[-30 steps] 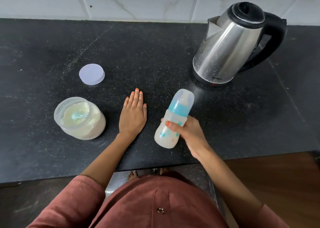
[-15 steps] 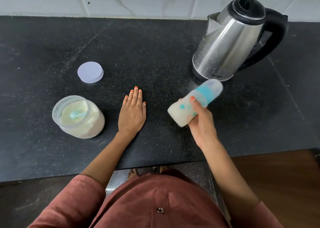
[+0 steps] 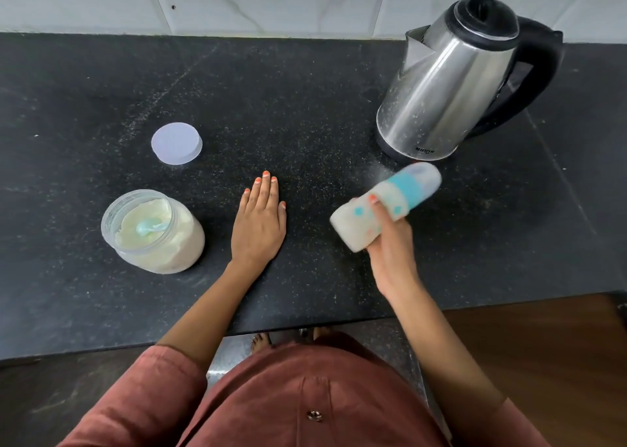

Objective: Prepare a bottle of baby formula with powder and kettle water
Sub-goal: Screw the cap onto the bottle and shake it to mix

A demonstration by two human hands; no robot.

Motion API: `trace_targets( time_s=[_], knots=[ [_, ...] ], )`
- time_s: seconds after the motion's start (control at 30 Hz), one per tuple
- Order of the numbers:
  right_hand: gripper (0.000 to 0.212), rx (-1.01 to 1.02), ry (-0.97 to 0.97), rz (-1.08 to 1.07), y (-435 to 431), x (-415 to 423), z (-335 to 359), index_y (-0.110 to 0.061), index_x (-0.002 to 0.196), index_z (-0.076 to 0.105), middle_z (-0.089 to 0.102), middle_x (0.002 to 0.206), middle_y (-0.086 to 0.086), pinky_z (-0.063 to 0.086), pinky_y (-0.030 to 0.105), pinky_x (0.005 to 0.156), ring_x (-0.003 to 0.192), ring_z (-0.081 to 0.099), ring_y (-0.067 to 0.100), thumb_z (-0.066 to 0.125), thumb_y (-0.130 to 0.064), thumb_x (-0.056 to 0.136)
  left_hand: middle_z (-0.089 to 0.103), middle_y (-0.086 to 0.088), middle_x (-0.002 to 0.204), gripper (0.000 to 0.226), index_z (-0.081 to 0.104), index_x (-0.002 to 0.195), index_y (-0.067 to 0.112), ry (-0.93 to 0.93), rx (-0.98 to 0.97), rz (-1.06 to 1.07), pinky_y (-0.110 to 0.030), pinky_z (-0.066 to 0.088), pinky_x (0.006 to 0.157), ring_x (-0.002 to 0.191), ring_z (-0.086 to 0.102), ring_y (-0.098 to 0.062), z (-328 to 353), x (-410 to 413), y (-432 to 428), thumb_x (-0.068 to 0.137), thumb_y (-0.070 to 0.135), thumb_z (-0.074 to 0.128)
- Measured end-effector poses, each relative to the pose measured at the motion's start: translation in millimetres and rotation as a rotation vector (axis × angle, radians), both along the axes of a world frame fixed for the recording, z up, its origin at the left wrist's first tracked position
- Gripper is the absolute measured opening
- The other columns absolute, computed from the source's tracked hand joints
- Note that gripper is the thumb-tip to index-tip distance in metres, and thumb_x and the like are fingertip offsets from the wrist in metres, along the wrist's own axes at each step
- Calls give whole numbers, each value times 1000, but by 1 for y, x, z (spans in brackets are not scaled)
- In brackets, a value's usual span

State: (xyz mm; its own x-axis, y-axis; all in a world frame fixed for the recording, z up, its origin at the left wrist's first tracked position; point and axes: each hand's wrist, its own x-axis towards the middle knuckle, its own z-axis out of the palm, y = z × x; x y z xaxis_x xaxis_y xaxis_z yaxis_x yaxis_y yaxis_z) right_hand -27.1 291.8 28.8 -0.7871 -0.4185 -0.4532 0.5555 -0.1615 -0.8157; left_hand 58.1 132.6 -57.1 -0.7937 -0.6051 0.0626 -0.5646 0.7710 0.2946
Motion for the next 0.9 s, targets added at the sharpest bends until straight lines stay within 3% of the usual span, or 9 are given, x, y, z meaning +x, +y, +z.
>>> trace_targets(
  time_s=[0.07, 0.13, 0.27, 0.33, 0.5, 0.63, 0.7, 0.83, 0.9],
  knots=[
    [34, 149, 94, 265, 5, 18, -3, -15, 98, 62, 66, 109, 17, 49, 44, 94, 101, 63, 26, 74, -17, 66, 18, -13, 153, 49, 19, 143, 3, -3, -3, -3, -36, 9, 115, 142, 16, -25, 0, 0, 0, 100, 23, 28],
    [32, 206, 166, 380, 10, 20, -2, -16, 92, 65, 69, 104, 16, 50, 42, 92, 99, 64, 26, 77, -14, 63, 18, -13, 153, 49, 19, 143, 3, -5, -4, -4, -36, 9, 115, 142, 16, -25, 0, 0, 0, 100, 23, 28],
    [24, -80, -15, -11, 2, -5, 4, -21, 101, 57, 64, 107, 8, 51, 36, 89, 102, 61, 20, 64, -15, 80, 20, -14, 152, 48, 22, 142, 2, 6, -9, 0, -37, 11, 115, 141, 18, -26, 0, 0, 0, 99, 22, 30],
    [28, -44, -2, -74, -3, -6, 1, -19, 112, 53, 61, 118, 10, 50, 35, 90, 106, 60, 20, 59, -15, 85, 20, -14, 152, 48, 22, 143, 2, -2, -8, -1, -37, 11, 115, 141, 18, -26, 0, 0, 0, 99, 22, 29],
    [30, 230, 206, 415, 3, 23, -3, -9, 101, 63, 66, 109, 22, 52, 38, 88, 97, 64, 27, 71, -5, 71, 20, -14, 152, 48, 22, 142, 2, 4, -3, -4, -38, 11, 115, 141, 19, -27, 0, -1, -1, 99, 21, 30],
    [24, -74, -45, 21, -3, -4, 4, -17, 102, 58, 63, 113, 13, 50, 37, 90, 101, 61, 21, 63, -16, 78, 23, -15, 151, 50, 25, 141, 1, 11, -3, -2, -39, 13, 114, 140, 21, -28, -1, -1, 0, 98, 24, 25],
    [17, -69, -36, -50, -4, -8, 4, -23, 101, 55, 62, 110, 7, 52, 34, 88, 99, 62, 17, 59, -17, 84, 24, -16, 151, 53, 25, 141, 1, 8, -3, -1, -39, 14, 114, 140, 22, -28, 0, 0, 0, 95, 27, 20],
    [42, 219, 191, 423, 7, 15, -3, -13, 99, 64, 68, 107, 15, 51, 42, 91, 101, 64, 27, 79, -16, 60, 21, -15, 152, 48, 23, 142, 2, 0, -8, -7, -38, 12, 115, 141, 20, -27, 0, 0, -1, 100, 23, 25],
    [41, 218, 211, 438, 10, 12, -2, -12, 98, 65, 68, 105, 15, 52, 39, 88, 100, 64, 27, 77, -15, 59, 20, -14, 152, 48, 21, 143, 2, -2, -4, -9, -37, 10, 115, 141, 18, -27, 0, -1, -1, 100, 22, 29]
  ],
)
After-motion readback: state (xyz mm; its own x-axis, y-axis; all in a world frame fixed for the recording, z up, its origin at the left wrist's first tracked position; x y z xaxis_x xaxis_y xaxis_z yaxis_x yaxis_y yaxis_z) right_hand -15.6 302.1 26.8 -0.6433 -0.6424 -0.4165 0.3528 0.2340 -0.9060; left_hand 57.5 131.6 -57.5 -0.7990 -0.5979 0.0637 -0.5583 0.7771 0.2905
